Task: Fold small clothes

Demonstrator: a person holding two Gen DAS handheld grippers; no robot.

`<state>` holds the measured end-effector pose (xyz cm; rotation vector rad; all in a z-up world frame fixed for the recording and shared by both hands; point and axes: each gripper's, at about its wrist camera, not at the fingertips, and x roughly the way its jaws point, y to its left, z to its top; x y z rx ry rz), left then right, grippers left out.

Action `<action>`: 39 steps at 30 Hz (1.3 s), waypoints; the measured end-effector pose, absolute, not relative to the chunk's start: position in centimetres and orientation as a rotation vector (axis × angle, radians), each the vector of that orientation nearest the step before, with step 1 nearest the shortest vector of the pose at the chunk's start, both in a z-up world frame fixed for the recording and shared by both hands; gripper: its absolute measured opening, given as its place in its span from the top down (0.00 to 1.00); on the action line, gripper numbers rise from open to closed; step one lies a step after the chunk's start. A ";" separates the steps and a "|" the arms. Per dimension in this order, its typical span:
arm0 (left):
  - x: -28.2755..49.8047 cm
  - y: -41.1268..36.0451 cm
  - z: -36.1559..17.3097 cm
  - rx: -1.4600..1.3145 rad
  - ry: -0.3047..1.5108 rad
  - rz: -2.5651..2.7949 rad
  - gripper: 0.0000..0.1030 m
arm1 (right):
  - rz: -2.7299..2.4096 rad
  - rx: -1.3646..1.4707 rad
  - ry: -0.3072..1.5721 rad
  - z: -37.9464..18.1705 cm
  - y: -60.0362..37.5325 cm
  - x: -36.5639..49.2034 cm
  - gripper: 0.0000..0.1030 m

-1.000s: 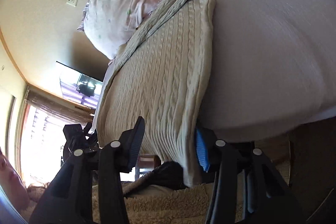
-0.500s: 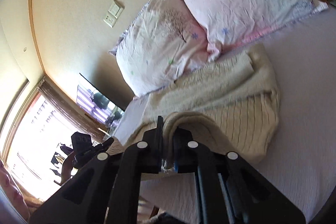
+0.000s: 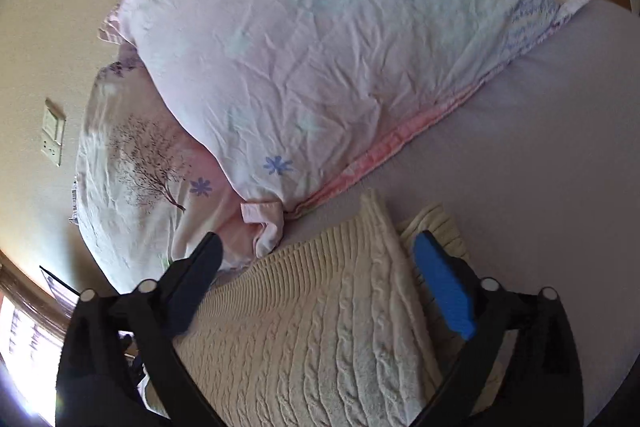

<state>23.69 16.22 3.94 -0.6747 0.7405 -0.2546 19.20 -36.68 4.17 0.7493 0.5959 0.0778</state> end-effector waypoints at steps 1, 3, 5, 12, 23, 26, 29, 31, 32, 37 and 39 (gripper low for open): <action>22.7 16.7 4.3 -0.649 0.716 -0.237 0.05 | 0.094 0.732 0.557 4.7 -36.8 18.3 0.04; 21.8 17.4 4.1 -0.612 0.750 -0.260 0.05 | 0.129 0.725 0.516 5.2 -37.2 17.5 0.02; 21.7 17.7 3.0 -0.632 0.812 -0.287 0.16 | 0.150 0.730 0.505 5.1 -37.4 17.1 0.02; 22.4 16.1 -1.1 -0.732 0.968 -0.385 0.48 | 0.189 0.801 0.577 3.8 -37.0 18.6 0.02; 22.4 5.8 5.2 -0.958 0.794 -0.710 0.81 | 0.225 0.831 0.460 6.5 -40.2 16.2 0.02; 23.7 -3.9 7.0 -0.934 0.792 -0.936 0.81 | 0.150 0.800 0.405 7.4 -41.9 15.0 0.02; 25.8 -14.2 4.7 -0.905 0.951 -1.062 0.80 | 0.122 0.771 0.439 7.1 -43.2 15.3 0.02; 26.7 -18.5 3.0 -0.859 1.093 -1.069 0.80 | 0.140 0.819 0.502 6.0 -44.2 16.0 0.02; 26.6 -19.1 2.6 -0.856 1.113 -1.070 0.80 | 0.160 0.847 0.542 5.4 -44.6 16.4 0.02; 25.2 -11.7 6.1 -0.776 0.848 -0.856 0.21 | 0.177 0.872 0.802 2.8 -43.8 18.5 0.02; 25.1 -8.8 6.8 -0.663 0.807 -0.687 0.20 | 0.206 0.875 0.883 1.7 -43.0 19.2 0.02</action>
